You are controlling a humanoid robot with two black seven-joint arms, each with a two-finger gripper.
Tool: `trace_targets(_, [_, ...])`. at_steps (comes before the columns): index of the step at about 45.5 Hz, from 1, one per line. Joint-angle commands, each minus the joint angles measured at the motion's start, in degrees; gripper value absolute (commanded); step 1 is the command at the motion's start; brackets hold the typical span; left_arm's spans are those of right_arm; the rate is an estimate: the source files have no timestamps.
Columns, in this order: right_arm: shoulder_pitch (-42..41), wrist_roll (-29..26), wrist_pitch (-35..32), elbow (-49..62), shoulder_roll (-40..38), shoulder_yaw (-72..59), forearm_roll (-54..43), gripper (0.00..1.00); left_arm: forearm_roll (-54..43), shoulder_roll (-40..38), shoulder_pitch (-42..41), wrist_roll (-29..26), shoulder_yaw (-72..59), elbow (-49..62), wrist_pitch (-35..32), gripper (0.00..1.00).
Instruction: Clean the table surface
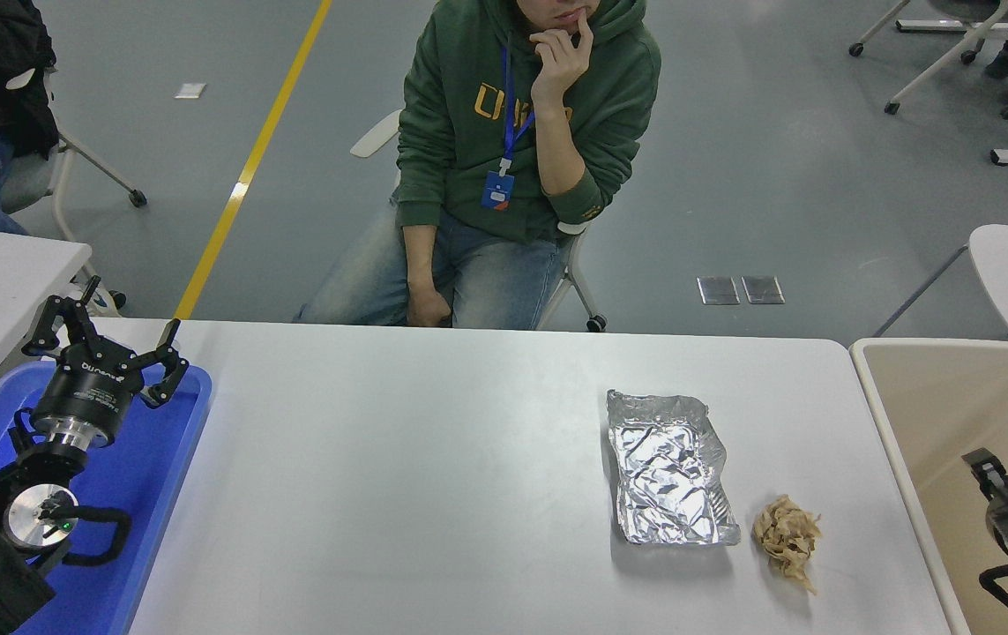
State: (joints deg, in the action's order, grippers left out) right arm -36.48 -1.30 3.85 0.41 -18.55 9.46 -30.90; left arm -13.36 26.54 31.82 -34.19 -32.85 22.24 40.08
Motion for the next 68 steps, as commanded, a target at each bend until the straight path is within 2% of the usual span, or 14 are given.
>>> trace_targets(1, [-0.5,0.2,0.0,-7.8,-6.7,0.5,0.1,0.98,0.0,0.0,0.0,0.0,0.1,0.0,0.0,1.00])
trace_targets(8, [-0.7,0.2,0.7,-23.8,-18.0,3.2,0.2,0.98,0.0,0.0,0.0,-0.1,0.1,0.0,0.0,1.00])
trace_targets(14, [-0.1,0.2,0.7,-38.2,-24.9,12.2,0.4,0.98,0.0,0.0,0.0,0.0,0.1,0.0,0.0,1.00])
trace_targets(22, [2.1,0.2,0.6,-47.5,-26.4,23.0,0.4,0.98,0.0,0.0,0.0,0.0,0.1,0.0,0.0,1.00])
trace_targets(32, [2.8,0.2,0.6,-51.3,-21.3,33.1,0.5,0.98,0.0,0.0,0.0,0.0,0.0,0.0,0.0,1.00])
trace_targets(44, [3.5,0.7,0.3,-51.2,-10.1,42.9,0.4,0.98,0.0,0.0,0.0,0.0,0.0,0.0,0.0,1.00])
trace_targets(50, [4.3,5.8,0.3,-51.2,-5.5,45.3,0.4,0.98,0.0,0.0,0.0,-0.1,0.0,0.0,0.0,1.00])
trace_targets(59, [5.5,18.1,0.3,-50.8,-1.0,46.6,0.4,0.98,0.0,0.0,0.0,-0.1,0.0,0.0,0.0,1.00])
trace_targets(68, [8.1,19.8,0.2,-50.4,5.3,48.7,0.3,0.98,0.0,0.0,0.0,0.0,0.0,0.0,0.0,1.00])
